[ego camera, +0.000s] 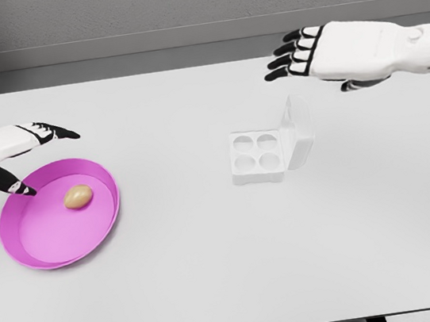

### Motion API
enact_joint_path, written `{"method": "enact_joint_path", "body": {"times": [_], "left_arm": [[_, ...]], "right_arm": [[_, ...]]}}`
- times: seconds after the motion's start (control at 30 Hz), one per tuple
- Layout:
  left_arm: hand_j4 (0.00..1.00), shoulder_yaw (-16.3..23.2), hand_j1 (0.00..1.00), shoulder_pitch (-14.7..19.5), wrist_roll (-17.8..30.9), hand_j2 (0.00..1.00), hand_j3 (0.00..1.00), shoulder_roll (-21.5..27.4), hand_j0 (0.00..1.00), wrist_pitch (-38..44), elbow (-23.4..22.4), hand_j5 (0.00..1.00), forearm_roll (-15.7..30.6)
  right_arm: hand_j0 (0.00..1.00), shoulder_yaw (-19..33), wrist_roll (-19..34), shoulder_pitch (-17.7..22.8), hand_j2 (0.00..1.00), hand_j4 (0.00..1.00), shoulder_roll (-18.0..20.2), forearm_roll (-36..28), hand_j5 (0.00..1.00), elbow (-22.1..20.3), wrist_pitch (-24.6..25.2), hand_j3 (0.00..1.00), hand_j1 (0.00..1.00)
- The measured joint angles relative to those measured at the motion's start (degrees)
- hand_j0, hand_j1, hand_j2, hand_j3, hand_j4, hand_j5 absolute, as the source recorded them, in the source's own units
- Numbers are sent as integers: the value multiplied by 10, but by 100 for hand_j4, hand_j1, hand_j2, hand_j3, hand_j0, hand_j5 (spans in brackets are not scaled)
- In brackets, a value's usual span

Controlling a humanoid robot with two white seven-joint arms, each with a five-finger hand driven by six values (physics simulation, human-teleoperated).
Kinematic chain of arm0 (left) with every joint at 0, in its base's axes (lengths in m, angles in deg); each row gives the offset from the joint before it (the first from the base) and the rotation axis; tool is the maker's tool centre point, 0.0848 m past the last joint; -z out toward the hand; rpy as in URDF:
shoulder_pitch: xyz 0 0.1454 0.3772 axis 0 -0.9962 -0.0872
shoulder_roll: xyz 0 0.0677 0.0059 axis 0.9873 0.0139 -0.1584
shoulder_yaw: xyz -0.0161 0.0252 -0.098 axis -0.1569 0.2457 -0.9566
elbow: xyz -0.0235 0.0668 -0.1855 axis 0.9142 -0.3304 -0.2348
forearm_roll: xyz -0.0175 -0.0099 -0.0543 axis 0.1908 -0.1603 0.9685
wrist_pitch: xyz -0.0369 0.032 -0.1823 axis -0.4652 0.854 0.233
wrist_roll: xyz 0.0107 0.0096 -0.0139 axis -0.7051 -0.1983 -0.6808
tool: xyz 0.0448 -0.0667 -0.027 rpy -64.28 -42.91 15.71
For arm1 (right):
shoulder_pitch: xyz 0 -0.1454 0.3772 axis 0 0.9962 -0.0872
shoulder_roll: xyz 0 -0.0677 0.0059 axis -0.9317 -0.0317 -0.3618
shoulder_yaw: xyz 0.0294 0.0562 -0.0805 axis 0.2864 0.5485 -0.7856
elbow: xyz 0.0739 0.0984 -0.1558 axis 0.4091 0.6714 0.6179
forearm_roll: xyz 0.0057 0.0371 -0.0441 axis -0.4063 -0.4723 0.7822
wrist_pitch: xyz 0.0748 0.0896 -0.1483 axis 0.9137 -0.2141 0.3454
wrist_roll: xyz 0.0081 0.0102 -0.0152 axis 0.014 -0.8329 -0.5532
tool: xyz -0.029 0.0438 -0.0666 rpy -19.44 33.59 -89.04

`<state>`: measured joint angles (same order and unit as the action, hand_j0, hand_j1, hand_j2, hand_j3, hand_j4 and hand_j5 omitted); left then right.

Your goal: Pack egg into the box and close the box lid

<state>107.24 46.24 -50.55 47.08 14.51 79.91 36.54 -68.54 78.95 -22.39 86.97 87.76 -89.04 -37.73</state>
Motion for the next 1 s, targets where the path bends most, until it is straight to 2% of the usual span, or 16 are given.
{"method": "enact_joint_path", "body": {"times": [0.1,0.2,0.3,0.4,0.47,0.5,0.63,0.67,0.7,0.73,1.0], "left_arm": [[100,0,100,0,0,100,100,0,100,0,0,100,0],[100,23,100,14,1,100,100,1,100,1,-6,100,-3],[100,61,100,12,2,100,100,0,100,0,-12,100,-15],[100,76,100,11,3,100,100,-1,100,0,-14,100,-29],[100,81,100,11,3,100,100,-1,100,0,-13,100,-36],[100,84,100,11,2,100,100,-1,100,0,-13,100,-37],[99,88,99,11,2,99,99,-5,99,0,-12,99,-42],[96,88,96,11,3,96,96,-6,96,0,-12,96,-42],[88,88,88,11,3,88,88,-7,88,0,-12,88,-43],[86,89,86,11,3,86,86,-8,86,0,-12,86,-43],[86,94,86,11,3,86,86,-19,86,0,-13,86,-58]], "right_arm": [[100,4,0,12,100,100,5,-1,100,1,0,100,100],[100,36,0,73,100,100,24,-1,100,10,-1,100,100],[100,55,0,84,100,100,41,-3,100,36,0,100,100],[100,80,0,86,100,100,52,-4,100,69,0,100,100],[100,86,0,106,100,100,56,-3,100,78,0,100,100],[100,85,0,121,100,100,57,-3,100,81,0,100,100],[100,56,0,127,100,100,59,0,100,87,0,100,100],[100,51,0,129,100,100,59,1,100,87,0,100,100],[100,46,0,130,100,100,59,1,100,87,0,100,100],[100,42,0,131,100,100,59,1,100,88,0,100,100],[100,3,0,127,100,100,53,4,100,133,0,100,100]]}}
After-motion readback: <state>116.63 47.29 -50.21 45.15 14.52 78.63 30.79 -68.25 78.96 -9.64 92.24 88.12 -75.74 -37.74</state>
